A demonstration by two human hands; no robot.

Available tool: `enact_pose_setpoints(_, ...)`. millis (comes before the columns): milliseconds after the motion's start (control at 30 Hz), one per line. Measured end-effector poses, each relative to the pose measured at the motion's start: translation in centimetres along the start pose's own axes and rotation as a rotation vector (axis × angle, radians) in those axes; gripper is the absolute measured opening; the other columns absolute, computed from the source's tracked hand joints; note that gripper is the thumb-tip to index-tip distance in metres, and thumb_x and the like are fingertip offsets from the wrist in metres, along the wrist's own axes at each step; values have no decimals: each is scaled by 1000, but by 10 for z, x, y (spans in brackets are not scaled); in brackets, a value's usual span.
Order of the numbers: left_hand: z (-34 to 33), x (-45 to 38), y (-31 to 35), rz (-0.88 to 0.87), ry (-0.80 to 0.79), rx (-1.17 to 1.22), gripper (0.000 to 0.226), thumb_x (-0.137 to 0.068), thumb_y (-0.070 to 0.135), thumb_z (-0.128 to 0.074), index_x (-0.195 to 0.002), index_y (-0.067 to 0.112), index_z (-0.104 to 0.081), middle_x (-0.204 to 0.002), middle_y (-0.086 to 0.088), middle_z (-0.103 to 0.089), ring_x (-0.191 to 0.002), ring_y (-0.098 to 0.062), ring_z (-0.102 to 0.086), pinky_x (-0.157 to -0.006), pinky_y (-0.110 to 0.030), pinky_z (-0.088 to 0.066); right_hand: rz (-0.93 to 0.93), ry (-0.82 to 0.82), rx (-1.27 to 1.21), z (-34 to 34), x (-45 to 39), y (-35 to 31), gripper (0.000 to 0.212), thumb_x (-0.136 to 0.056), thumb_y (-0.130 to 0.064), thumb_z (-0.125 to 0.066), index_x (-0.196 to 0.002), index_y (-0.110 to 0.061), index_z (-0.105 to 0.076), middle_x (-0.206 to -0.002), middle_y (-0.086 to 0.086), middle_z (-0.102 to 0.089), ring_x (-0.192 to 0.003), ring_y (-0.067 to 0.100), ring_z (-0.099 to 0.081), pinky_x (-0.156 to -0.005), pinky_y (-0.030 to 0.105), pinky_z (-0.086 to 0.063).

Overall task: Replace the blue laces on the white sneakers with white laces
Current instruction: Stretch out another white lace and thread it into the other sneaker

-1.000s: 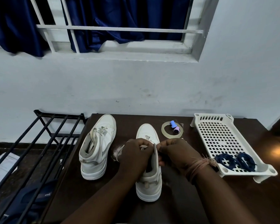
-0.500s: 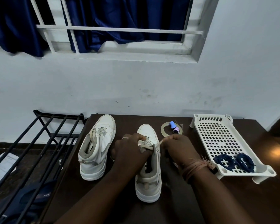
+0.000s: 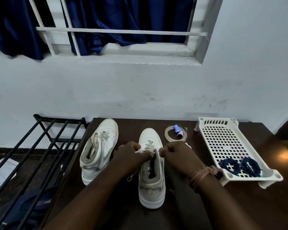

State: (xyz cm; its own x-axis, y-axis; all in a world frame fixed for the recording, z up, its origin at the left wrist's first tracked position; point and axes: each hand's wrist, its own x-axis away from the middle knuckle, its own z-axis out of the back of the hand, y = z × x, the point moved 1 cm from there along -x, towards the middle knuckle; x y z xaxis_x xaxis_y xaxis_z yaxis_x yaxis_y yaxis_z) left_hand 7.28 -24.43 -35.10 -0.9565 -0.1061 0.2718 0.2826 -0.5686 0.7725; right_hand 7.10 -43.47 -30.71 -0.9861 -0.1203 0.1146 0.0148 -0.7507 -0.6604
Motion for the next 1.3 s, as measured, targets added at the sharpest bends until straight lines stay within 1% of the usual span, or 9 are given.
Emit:
enact_pose_setpoints(200,3,4,1,-16,3,25,67,-44,85,-71,-95,42,-65,-101,9,-70,-102,-16,-65,-90,-44,-57,-302,205,-1207,24,-6,0,16,-94,-22,-62,-91,-6,-65,-53,7,-55,-55,27,-57,-64,39,-44)
enact_pose_setpoints(267,2,6,2,-32,-3,16,65,-48,85,-69,-95,41,-67,-98,12,-71,-101,-15,-66,-91,-44,-56,-353,203,-1068,18,-7,7,21,-87,-31,-70,-83,-12,-62,-50,2,-39,-43,20,-43,-54,31,-38)
enact_pose_setpoints(367,4,10,9,-59,-3,31,62,-52,81,-66,-94,35,-69,-89,13,-73,-92,-11,-69,-89,-43,-57,-285,196,-550,9,-6,11,46,-66,-59,-72,-70,-18,-52,-57,-2,-48,-51,16,-43,-61,31,-36)
enact_pose_setpoints(467,6,11,11,-61,6,76,54,-59,75,-67,-90,30,-70,-82,10,-74,-81,-10,-71,-84,-45,-59,-198,-54,-135,3,-2,4,42,-85,-60,-65,-73,-19,-63,-67,-5,-60,-60,10,-54,-61,24,-40)
enact_pose_setpoints(567,8,12,9,-58,-18,121,50,-61,71,-69,-87,28,-71,-80,7,-76,-79,-14,-73,-84,-47,-59,-219,-58,-302,9,-2,-1,42,-87,-51,-66,-61,-19,-58,-56,-3,-52,-53,15,-48,-56,26,-40)
enact_pose_setpoints(767,5,10,9,-67,-4,75,34,-76,60,-71,-82,27,-73,-75,8,-74,-74,-11,-69,-80,-39,-57,-225,465,-669,29,-6,12,49,-78,-39,-76,-40,-18,-53,-44,-2,-41,-51,20,-39,-62,37,-37)
enact_pose_setpoints(867,8,13,15,-75,-14,33,34,-89,54,-66,-82,22,-72,-70,8,-70,-64,-8,-63,-67,-27,-50,-193,301,-348,18,-3,15,42,-83,-34,-76,-53,-18,-51,-50,-3,-49,-50,14,-43,-59,29,-37)
enact_pose_setpoints(1033,25,11,17,34,-85,57,50,-101,54,-47,-74,15,-63,-62,-2,-56,-50,-16,-50,-61,-29,-40,-11,-25,-96,6,1,1,25,-96,-41,-60,-103,-20,-72,-95,-5,-71,-89,11,-65,-79,25,-49)
enact_pose_setpoints(1300,30,14,18,134,-166,304,36,-84,42,-78,-81,7,-73,-68,-9,-58,-62,-20,-51,-69,-35,-39,-107,6,-252,-4,-1,3,39,-98,-42,-55,-75,-14,-70,-42,-6,-49,-39,3,-43,-49,18,-38)
